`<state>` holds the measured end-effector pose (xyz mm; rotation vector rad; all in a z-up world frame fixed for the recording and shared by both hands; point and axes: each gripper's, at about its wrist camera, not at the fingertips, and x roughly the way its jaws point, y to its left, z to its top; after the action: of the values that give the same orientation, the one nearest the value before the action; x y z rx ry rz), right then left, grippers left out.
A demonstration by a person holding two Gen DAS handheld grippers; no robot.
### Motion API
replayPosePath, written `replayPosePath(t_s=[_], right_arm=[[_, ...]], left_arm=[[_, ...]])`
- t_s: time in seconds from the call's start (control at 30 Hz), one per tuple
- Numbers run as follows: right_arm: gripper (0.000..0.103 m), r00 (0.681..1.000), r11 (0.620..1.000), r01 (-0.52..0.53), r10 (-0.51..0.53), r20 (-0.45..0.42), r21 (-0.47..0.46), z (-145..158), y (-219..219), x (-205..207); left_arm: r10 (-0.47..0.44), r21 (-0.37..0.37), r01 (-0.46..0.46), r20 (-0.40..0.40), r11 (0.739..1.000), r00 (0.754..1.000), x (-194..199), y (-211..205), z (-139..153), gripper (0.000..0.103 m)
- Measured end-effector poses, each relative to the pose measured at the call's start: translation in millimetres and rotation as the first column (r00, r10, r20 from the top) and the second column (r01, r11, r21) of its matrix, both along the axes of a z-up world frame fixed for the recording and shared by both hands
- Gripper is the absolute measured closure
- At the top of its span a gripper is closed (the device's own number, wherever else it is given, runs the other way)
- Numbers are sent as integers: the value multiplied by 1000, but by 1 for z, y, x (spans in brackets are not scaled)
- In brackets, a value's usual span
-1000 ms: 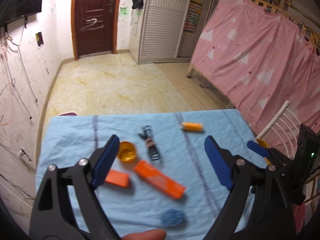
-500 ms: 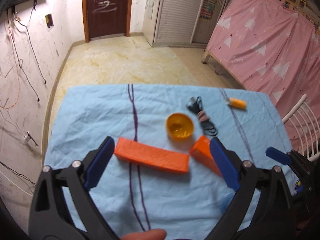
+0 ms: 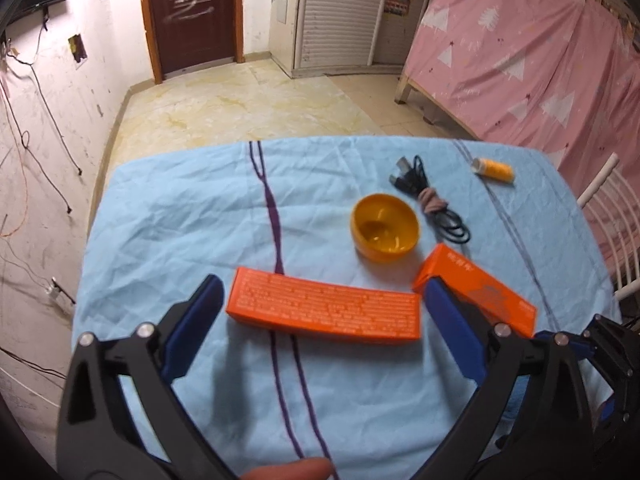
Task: Collect trash
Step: 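Grasp the long orange printed box with the left gripper while the right grasps the blue knit ball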
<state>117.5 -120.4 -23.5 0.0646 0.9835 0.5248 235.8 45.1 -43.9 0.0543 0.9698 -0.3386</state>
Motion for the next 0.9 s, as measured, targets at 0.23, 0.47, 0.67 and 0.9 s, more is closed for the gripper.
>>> replayPosePath(t_s=[0.23,0.47,0.67,0.9], right_arm=[[32,1000,997,-8,9,13,-73,-4,11,-5],[65,999,994,1,3,40,-106,-3,12,-9],[77,999,997,-5,9,52,-78,1,8,-10],[77,997,999,27,-25,69,-21,10,-12,-6]], left_arm=[[-22,54,22,-1,998,1000,1,-2,-11,7],[-33,104,29,40,994,999,-4,-9,-11,13],[-16,136,4,83,991,996,-9,-12,-5,13],[3,129,-20,130,991,991,-17,-9,18,13]])
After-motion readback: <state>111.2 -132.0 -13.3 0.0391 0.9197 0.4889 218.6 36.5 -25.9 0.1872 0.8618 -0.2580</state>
